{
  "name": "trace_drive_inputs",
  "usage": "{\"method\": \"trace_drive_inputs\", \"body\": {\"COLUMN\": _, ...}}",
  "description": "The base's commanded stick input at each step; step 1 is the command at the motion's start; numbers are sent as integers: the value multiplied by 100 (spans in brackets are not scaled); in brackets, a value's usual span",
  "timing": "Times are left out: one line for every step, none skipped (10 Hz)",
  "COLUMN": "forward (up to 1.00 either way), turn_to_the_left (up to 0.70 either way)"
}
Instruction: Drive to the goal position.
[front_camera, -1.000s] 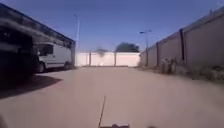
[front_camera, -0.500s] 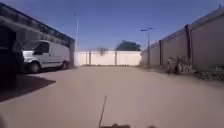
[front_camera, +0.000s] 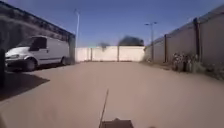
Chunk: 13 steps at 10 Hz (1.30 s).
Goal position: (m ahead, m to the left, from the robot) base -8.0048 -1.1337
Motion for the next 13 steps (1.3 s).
{"method": "trace_drive_inputs", "body": {"forward": 0, "turn_to_the_left": -45}}
{"method": "trace_drive_inputs", "body": {"forward": 0, "turn_to_the_left": -45}}
{"method": "trace_drive_inputs", "body": {"forward": 0, "turn_to_the_left": -45}}
{"method": "trace_drive_inputs", "body": {"forward": 0, "turn_to_the_left": -45}}
{"method": "trace_drive_inputs", "body": {"forward": 0, "turn_to_the_left": -45}}
{"method": "trace_drive_inputs", "body": {"forward": 0, "turn_to_the_left": -45}}
{"method": "trace_drive_inputs", "body": {"forward": 0, "turn_to_the_left": -45}}
{"method": "trace_drive_inputs", "body": {"forward": 0, "turn_to_the_left": -45}}
{"method": "trace_drive_inputs", "body": {"forward": 0, "turn_to_the_left": -45}}
{"method": "trace_drive_inputs", "body": {"forward": 0, "turn_to_the_left": -45}}
{"method": "trace_drive_inputs", "body": {"forward": 0, "turn_to_the_left": -45}}
{"method": "trace_drive_inputs", "body": {"forward": 0, "turn_to_the_left": -45}}
{"method": "trace_drive_inputs", "body": {"forward": 0, "turn_to_the_left": -45}}
